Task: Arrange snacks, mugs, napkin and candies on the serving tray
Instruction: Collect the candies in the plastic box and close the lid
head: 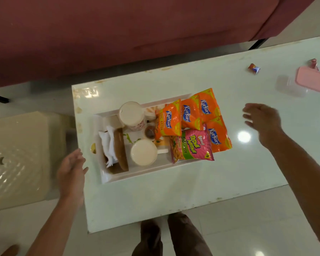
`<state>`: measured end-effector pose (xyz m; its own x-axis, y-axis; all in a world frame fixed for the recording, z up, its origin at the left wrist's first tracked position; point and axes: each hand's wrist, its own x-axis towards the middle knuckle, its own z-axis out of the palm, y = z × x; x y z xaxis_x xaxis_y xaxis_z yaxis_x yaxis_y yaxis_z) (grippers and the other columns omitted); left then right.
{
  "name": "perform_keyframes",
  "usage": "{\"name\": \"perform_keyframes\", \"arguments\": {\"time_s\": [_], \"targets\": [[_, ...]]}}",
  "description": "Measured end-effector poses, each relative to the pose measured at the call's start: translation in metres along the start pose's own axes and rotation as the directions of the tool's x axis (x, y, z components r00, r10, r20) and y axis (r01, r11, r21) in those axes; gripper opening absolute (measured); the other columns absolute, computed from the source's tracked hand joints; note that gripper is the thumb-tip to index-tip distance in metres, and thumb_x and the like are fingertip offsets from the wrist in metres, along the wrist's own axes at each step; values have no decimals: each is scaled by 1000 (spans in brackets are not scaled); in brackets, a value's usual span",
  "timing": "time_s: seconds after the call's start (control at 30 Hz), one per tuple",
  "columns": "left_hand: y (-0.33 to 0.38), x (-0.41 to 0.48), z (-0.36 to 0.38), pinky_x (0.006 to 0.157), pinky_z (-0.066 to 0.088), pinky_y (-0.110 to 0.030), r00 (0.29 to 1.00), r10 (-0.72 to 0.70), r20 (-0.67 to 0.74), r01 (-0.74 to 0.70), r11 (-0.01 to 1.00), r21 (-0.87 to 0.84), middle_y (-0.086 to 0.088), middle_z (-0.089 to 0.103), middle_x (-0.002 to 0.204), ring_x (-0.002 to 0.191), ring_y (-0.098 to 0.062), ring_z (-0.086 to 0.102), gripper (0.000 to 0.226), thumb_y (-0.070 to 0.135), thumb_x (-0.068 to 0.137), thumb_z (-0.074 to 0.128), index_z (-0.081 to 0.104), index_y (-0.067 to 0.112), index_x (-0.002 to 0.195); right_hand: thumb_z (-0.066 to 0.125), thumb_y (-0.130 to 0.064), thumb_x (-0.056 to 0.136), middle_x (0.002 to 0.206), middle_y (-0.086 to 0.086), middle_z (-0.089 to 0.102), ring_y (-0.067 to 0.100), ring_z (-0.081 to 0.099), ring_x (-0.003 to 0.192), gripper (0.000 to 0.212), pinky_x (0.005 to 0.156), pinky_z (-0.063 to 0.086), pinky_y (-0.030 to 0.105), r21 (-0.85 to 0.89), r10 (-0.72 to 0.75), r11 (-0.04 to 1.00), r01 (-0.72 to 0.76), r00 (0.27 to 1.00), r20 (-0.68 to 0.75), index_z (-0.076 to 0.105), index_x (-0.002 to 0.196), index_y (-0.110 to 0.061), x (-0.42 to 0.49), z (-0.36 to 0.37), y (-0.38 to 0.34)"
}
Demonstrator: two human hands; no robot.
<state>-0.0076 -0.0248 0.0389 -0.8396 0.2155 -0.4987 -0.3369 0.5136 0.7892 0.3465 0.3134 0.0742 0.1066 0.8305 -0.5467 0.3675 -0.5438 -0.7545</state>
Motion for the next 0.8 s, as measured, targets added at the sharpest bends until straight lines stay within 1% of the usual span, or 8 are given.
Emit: {"name": "perform_keyframes", "arguments": {"time_s": [0.1, 0.17, 0.27, 0.33, 0.5, 0.63, 0.7, 0.8], "targets": [[0, 11, 6, 99, 50, -41, 1000, 3, 29, -4, 1000, 31, -7, 61, 133, 119, -22, 60, 32, 19, 102, 53, 57, 19, 135, 58, -10, 96, 110, 15, 67, 30, 64, 106, 21, 97, 50, 37, 20, 232, 970, -243, 945, 230, 64, 116, -4, 23, 4, 18], [5, 17, 10, 98, 50, -41, 999, -21, 50, 20, 999, 29, -7, 61, 134, 119, -23, 61, 34, 21, 104, 49, 54, 18, 138, 59, -17, 97, 112, 14, 68, 28, 66, 102, 23, 92, 52, 38, -49, 280, 959, -280, 903, 324, 65, 117, -5, 28, 12, 25], [12, 26, 18, 95, 51, -38, 994, -86, 62, 85, 996, 8, -4, 64, 130, 115, -21, 62, 35, 26, 106, 46, 54, 18, 139, 58, -27, 98, 105, 8, 72, 22, 69, 92, 23, 78, 55, 37, -112, 311, 950, -291, 844, 436, 69, 112, -13, 32, 22, 34], [15, 31, 20, 95, 51, -37, 987, -146, 69, 148, 989, -22, -3, 65, 129, 114, -21, 63, 36, 31, 105, 47, 55, 20, 138, 57, -28, 98, 106, 8, 73, 21, 70, 93, 25, 77, 56, 39, -82, 322, 943, -323, 822, 469, 70, 114, -14, 36, 25, 38], [10, 41, 20, 94, 49, -35, 954, -275, 116, 287, 953, -101, 1, 67, 122, 105, -15, 65, 34, 34, 104, 49, 60, 25, 134, 52, -29, 101, 121, 12, 70, 28, 68, 110, 31, 80, 59, 49, -24, 391, 895, -446, 756, 525, 66, 125, -15, 43, 32, 42], [4, 46, 24, 83, 52, -31, 929, -319, 189, 343, 933, -109, 0, 70, 104, 87, -13, 66, 33, 26, 99, 59, 64, 15, 130, 47, -30, 102, 119, 12, 72, 27, 73, 99, 32, 73, 61, 48, -46, 420, 874, -483, 707, 569, 66, 124, -15, 44, 34, 47], [0, 48, 26, 84, 54, -32, 927, -323, 192, 345, 933, -99, -6, 71, 113, 94, -18, 67, 33, 24, 98, 62, 66, 11, 128, 48, -28, 102, 116, 12, 73, 27, 74, 96, 31, 71, 62, 46, -70, 427, 874, -481, 692, 582, 67, 121, -15, 46, 37, 49], [-2, 50, 27, 94, 55, -38, 938, -318, 135, 332, 938, -101, -8, 70, 120, 102, -21, 65, 29, 22, 99, 62, 66, 13, 126, 47, -24, 102, 108, 12, 76, 27, 76, 88, 28, 63, 61, 44, -129, 445, 876, -465, 674, 590, 68, 116, -14, 49, 45, 52]]}}
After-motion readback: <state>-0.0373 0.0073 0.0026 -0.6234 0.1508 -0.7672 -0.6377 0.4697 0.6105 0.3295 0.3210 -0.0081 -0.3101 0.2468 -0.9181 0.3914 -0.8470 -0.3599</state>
